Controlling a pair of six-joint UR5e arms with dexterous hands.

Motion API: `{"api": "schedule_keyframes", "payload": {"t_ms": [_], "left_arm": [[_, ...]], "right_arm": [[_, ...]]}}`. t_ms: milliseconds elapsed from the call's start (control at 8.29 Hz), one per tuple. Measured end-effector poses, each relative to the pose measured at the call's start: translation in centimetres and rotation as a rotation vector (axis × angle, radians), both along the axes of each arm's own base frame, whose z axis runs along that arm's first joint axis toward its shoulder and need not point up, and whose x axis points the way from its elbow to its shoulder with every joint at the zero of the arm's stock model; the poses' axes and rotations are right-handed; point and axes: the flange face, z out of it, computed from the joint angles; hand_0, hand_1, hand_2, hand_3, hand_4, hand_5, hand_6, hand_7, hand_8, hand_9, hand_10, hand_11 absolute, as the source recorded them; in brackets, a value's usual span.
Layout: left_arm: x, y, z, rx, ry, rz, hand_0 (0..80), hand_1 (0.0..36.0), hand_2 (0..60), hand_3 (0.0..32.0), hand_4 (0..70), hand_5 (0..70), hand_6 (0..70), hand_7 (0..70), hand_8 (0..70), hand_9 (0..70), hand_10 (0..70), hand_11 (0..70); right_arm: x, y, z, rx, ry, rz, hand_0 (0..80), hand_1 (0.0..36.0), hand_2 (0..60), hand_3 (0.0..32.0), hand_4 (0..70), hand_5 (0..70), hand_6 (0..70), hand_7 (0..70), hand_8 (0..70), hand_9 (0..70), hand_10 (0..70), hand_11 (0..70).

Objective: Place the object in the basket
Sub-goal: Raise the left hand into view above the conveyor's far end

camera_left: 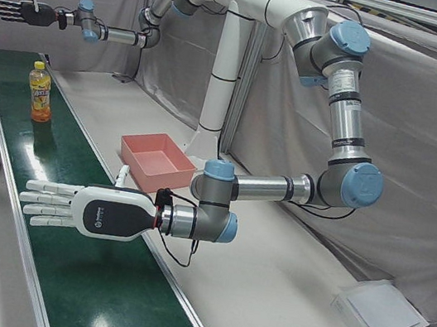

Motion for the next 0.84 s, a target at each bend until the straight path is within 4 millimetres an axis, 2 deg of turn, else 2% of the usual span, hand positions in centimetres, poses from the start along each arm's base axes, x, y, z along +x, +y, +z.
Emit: {"api": "schedule_keyframes", "payload": {"t_ms": [845], "left_arm": [[0.43,-0.03,-0.14,0.004,-0.003,0.005,57.8,4.7,0.0,0.2,6.0,0.0,0.0,0.0,0.0,0.0,0.0,0.0]], "right_arm": [[0.00,0.02,0.02,0.000,0.000,0.000,0.0,0.0,0.0,0.0,0.0,0.0,0.0,0.0,0.0,0.0,0.0,0.0]]}}
